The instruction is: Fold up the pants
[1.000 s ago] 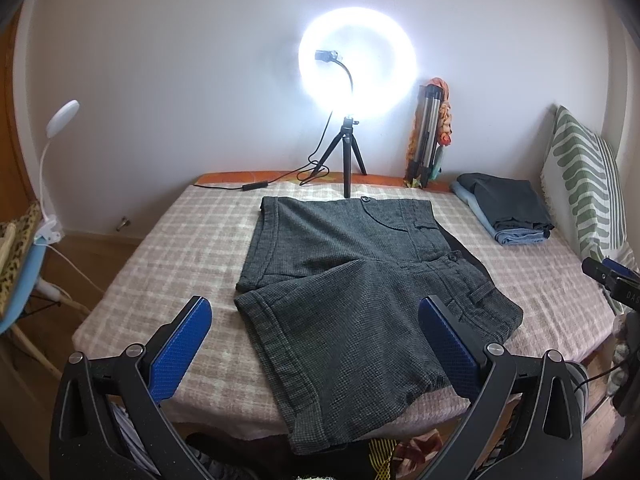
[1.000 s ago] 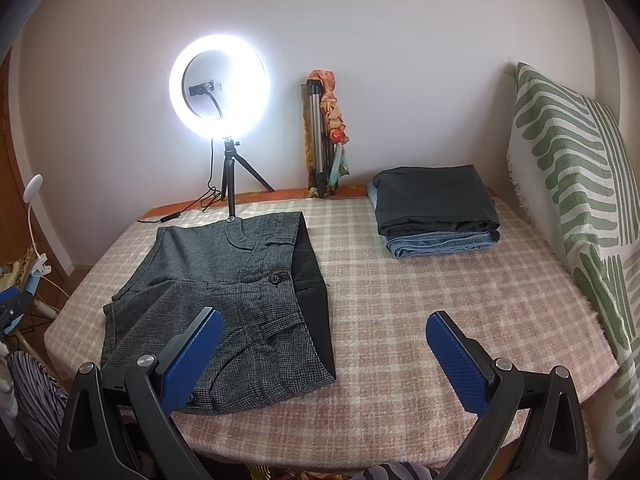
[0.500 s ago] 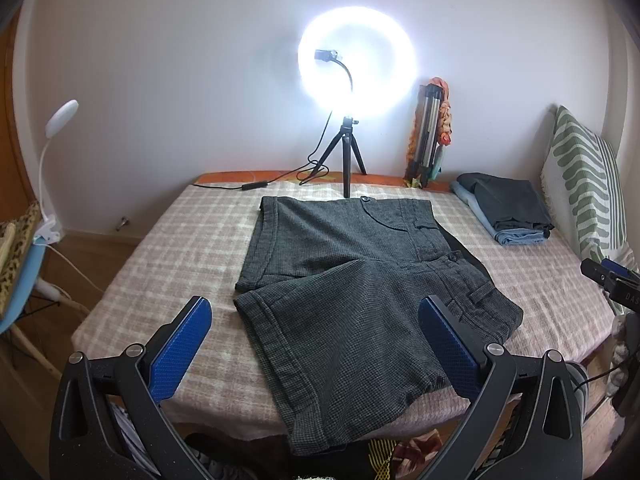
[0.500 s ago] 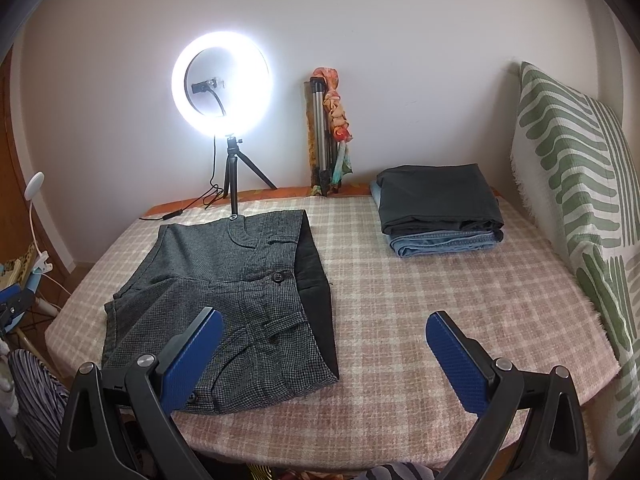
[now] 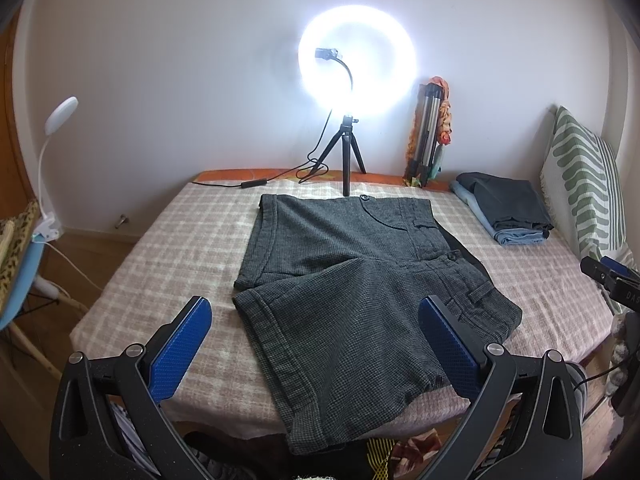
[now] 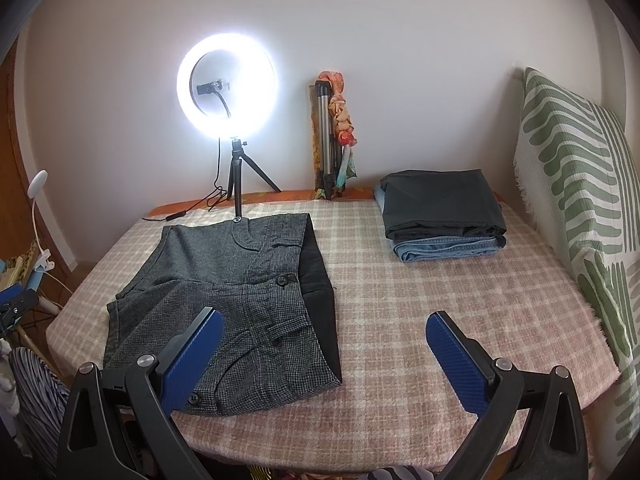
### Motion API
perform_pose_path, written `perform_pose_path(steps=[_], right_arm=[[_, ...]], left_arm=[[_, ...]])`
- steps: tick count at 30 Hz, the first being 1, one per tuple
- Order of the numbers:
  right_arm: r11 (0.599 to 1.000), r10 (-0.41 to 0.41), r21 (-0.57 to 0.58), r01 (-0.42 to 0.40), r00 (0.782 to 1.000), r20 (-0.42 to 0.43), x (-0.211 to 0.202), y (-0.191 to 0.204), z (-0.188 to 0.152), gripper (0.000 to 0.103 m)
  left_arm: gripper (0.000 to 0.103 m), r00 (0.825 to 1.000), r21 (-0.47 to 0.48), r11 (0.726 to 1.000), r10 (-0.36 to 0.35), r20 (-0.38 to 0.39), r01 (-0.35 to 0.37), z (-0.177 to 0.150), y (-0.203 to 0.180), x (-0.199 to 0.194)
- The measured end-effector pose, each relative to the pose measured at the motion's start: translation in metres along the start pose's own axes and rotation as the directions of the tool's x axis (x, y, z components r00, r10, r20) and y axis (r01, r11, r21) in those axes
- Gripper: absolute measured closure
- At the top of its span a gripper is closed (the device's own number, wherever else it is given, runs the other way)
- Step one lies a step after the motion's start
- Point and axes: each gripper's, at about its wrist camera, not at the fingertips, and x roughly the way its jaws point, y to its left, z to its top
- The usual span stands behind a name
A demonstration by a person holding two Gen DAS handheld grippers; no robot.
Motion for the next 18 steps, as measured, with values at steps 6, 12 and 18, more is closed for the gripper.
perform_pose_path(steps=[6, 12, 18], right_arm=[[1.0, 0.0, -0.001, 0.0, 1.0, -0.002, 0.0, 0.0012, -0.0003, 0.0], [1.0, 0.001, 0.0, -0.001, 1.0, -0.001, 0.0, 0.0006, -0.0002, 0.0], [1.0, 0.004, -0.003, -0.004, 1.0, -0.003, 0.0005, 0.0018, -0.0016, 0.0]], left_arm=[[0.0, 1.0, 0.007, 1.0, -0.004, -0.001, 0.004, -0.0012, -0.0013, 0.0003], [0.0, 1.0, 0.007, 1.0, -0.006, -0.003, 0.006, -0.0014, -0.0006, 0.0006], [0.0, 1.0, 0.013, 1.0, -0.013, -0.009, 0.013, -0.0032, -0.0002, 0.0022]])
